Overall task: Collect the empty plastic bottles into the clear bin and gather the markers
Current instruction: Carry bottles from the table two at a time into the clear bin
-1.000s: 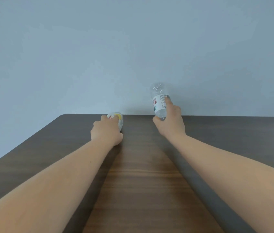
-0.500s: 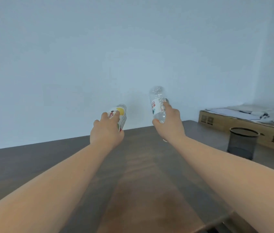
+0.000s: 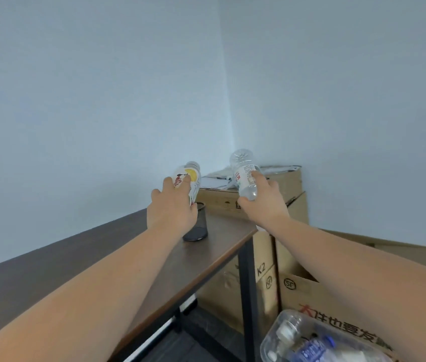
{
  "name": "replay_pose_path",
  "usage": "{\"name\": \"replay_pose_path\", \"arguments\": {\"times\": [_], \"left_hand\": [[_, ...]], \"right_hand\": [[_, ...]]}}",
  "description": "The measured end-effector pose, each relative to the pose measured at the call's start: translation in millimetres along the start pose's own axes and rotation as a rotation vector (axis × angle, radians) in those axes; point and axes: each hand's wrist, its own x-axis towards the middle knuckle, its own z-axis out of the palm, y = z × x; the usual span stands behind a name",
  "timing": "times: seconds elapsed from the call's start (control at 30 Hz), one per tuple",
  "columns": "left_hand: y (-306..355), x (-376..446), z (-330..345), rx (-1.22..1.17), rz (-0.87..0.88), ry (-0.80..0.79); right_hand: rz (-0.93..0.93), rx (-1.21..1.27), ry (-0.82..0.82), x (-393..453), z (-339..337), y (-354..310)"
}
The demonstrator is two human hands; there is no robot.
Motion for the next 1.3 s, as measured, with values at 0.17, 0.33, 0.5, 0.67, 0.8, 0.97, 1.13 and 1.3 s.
{"name": "replay_pose_path", "arguments": {"times": [0.17, 0.33, 0.5, 0.67, 0.8, 0.97, 1.13, 1.3], "left_hand": [[84.8, 5.3, 46.9, -0.109, 0.120, -0.033], [147.9, -4.3, 114.7, -0.169, 0.183, -0.123], [186.5, -18.3, 196.6, -0.162, 0.244, -0.179], [203.0, -39.0, 281.1, -0.181, 0.234, -0.335], [206.2, -59.0, 351.8, -0.171, 0.242, -0.467], [215.5, -78.7, 424.5, -0.142, 0.310, -0.563], [221.7, -94.2, 483.7, -0.157, 0.325, -0.640], [214.9, -108.2, 537.2, -0.155, 0.334, -0.714]], "right_hand": [[0.115, -0.053, 0.075, -0.3, -47.6, 75.9], [0.244, -0.100, 0.090, -1.7, -59.0, 156.0], [0.336, -0.098, 0.082, -4.2, -47.9, 237.7], [0.336, -0.067, 0.021, -15.0, -18.1, 320.3], [0.373, -0.068, -0.025, -22.3, 7.2, 378.4], [0.429, -0.159, -0.101, -31.9, 32.4, 446.3], [0.417, -0.257, -0.165, -32.8, 48.0, 501.9], [0.326, -0.345, -0.246, -36.5, 60.6, 544.6]]}}
